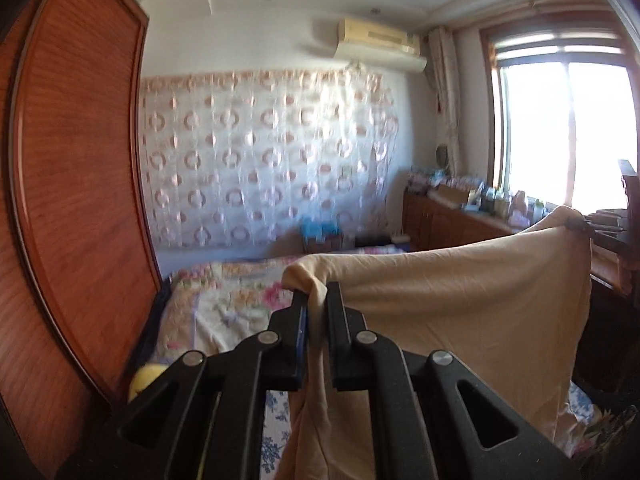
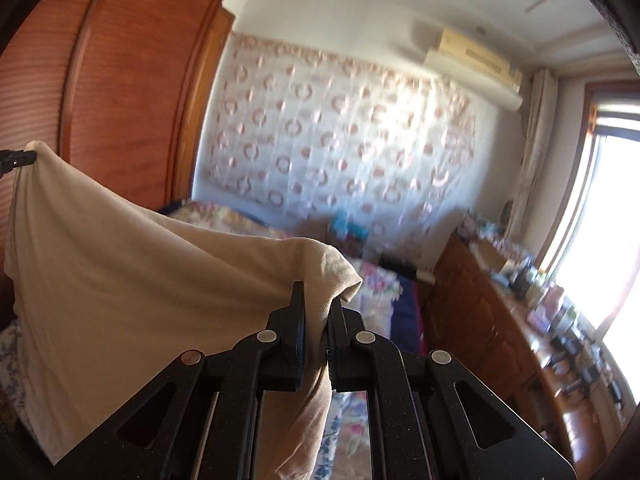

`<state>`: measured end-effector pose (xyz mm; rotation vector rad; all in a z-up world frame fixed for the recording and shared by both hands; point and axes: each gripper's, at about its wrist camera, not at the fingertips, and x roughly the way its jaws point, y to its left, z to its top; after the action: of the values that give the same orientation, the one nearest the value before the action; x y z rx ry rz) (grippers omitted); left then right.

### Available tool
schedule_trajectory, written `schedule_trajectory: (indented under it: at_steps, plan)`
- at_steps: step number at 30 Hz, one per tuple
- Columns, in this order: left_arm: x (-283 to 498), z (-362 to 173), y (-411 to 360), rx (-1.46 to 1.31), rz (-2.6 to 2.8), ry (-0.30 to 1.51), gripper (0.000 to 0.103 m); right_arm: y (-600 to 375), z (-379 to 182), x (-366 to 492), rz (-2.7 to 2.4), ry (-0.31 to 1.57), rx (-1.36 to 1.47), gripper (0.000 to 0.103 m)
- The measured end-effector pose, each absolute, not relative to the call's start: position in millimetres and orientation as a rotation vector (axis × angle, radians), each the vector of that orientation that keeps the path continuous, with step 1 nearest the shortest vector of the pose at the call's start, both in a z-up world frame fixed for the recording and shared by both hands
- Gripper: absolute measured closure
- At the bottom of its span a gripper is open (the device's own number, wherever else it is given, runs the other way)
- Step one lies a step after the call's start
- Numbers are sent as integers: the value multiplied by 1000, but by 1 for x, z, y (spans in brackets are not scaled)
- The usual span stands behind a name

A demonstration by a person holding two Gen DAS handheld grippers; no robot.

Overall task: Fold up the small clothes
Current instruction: 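Lower the shirt onto the bed and open both tools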

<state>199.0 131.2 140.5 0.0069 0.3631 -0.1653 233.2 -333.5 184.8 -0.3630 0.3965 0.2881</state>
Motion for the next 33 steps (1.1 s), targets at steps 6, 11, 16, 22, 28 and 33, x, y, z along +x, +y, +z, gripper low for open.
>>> schedule_trajectory:
  at_steps: [6, 11, 16, 22, 28, 33]
  plan:
    - [270, 79, 114, 28, -146, 490, 97, -320, 97, 315, 293, 544, -381, 97]
    - [315, 49, 101, 48, -147, 552, 97, -315, 54, 370, 294, 612, -381, 97]
    - [359, 16, 99, 39, -159, 625, 97, -313, 9, 421, 304, 689, -380, 97]
    - [399, -23, 100, 32, -239, 708, 88, -309, -47, 464, 311, 794, -389, 97]
    - [385, -30, 96, 32, -301, 743, 76, -310, -76, 477, 313, 831, -358, 96]
    - [350, -30, 81, 74, -357, 763, 71, -314, -82, 480, 291, 846, -326, 88]
